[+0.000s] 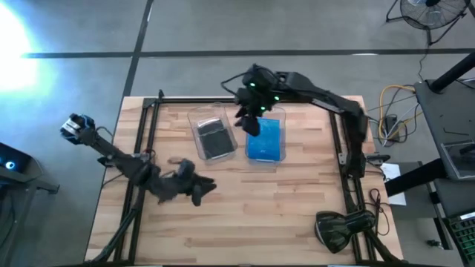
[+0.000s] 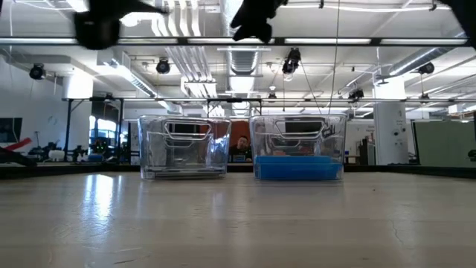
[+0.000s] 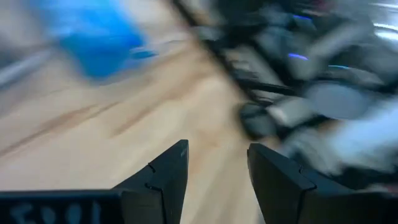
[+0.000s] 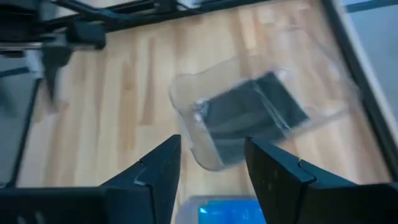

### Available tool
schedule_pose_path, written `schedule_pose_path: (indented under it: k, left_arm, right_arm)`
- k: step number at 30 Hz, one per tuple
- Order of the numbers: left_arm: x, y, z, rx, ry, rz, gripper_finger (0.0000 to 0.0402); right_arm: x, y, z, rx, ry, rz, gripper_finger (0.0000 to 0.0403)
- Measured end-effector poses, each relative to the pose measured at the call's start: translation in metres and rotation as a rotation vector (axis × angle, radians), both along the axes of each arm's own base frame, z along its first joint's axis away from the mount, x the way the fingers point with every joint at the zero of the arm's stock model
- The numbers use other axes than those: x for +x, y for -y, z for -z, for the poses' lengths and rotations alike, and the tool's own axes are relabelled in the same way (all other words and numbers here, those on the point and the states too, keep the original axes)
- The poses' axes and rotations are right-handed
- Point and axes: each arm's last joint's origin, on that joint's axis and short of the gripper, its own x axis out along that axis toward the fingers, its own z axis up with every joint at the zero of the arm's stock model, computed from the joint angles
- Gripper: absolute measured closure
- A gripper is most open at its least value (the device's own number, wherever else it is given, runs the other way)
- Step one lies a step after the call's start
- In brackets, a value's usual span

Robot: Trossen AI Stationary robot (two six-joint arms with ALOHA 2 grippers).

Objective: Pick & place jewel cases by type
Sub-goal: Return to Home Position

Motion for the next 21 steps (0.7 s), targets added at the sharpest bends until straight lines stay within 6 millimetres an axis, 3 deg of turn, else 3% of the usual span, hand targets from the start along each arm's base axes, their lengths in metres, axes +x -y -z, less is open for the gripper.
schedule_pose_path:
  k: [6, 10, 13, 15, 17, 21]
  left_arm:
    - [0.02, -0.049, 0.005, 0.034, 0.328, 0.262, 0.0255]
    - [0.016, -0.079, 0.019, 0.029, 0.295, 0.269, 0.0255]
    - [0.005, -0.099, 0.028, -0.019, 0.235, 0.223, 0.0255]
    - [-0.004, -0.106, 0.031, -0.12, 0.233, 0.204, 0.0255]
    - [-0.011, -0.106, 0.024, -0.024, 0.304, 0.247, 0.0255]
    - [-0.031, -0.108, 0.008, 0.149, 0.437, 0.28, 0.0255]
  right_arm:
    - [-0.051, -0.035, -0.001, -0.031, 0.05, 0.086, 0.0244]
    - [-0.092, -0.045, 0.006, -0.047, 0.129, 0.142, 0.0246]
    - [-0.122, -0.047, 0.009, -0.178, 0.158, 0.276, 0.0243]
    - [-0.142, -0.048, 0.01, -0.25, 0.15, 0.414, 0.0241]
    - [-0.163, -0.049, 0.01, -0.253, 0.155, 0.549, 0.0241]
    - [-0.197, -0.058, 0.015, -0.256, 0.268, 0.509, 0.0244]
